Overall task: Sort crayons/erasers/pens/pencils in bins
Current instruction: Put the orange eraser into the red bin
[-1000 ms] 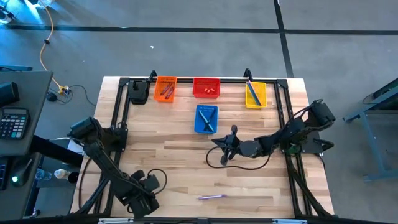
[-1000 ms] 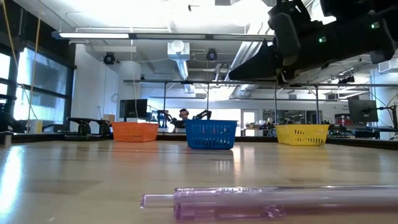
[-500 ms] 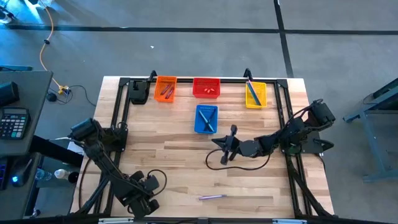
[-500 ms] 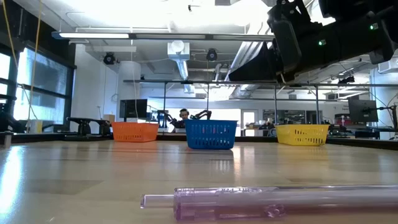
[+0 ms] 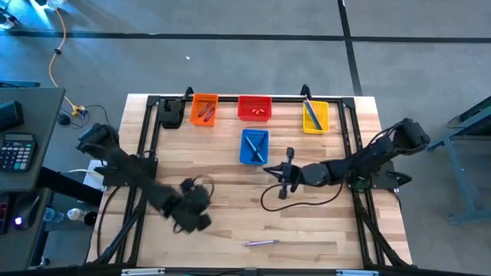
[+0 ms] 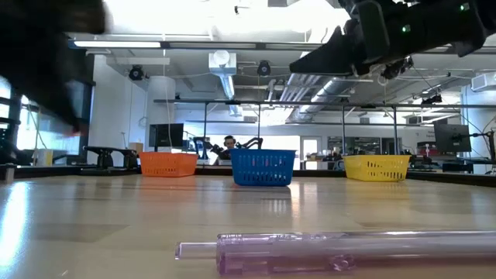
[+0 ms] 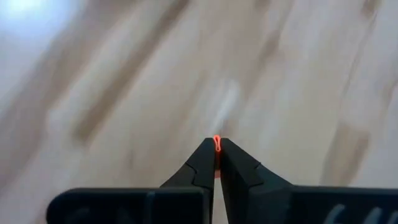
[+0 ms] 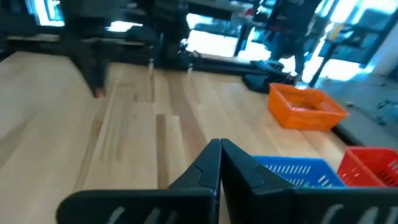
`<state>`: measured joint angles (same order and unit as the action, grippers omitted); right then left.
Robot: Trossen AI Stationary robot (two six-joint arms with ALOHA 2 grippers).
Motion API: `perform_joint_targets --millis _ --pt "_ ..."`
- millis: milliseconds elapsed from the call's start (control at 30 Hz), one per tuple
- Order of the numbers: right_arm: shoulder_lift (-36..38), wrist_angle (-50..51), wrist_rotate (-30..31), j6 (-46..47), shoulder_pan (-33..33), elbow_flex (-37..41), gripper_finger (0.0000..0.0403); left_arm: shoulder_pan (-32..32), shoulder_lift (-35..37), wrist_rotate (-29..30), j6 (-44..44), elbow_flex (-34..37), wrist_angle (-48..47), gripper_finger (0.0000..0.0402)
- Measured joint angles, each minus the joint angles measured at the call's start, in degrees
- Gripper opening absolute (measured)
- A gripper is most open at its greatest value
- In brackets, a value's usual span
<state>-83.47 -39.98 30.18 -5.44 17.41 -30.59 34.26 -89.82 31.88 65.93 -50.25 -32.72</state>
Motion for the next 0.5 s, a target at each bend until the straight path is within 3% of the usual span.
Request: perform_joint_targets --millis 100,333,500 --pt "1.1 3.3 -2.7 1.8 -1.3 0.0 0.0000 -7.6 3.5 -1.2 -14.1 6.1 15.5 0.0001" --pt "0.6 2.8 -3.9 3.9 -4.0 1.6 0.0000 -31.4 5.7 -15.3 -43.5 15.6 48.7 0.0000" --pt "0.7 2.7 -3.9 4.2 -4.7 1.5 0.0000 -48.0 4.8 -25.2 -55.8 13.9 56.5 0.0000"
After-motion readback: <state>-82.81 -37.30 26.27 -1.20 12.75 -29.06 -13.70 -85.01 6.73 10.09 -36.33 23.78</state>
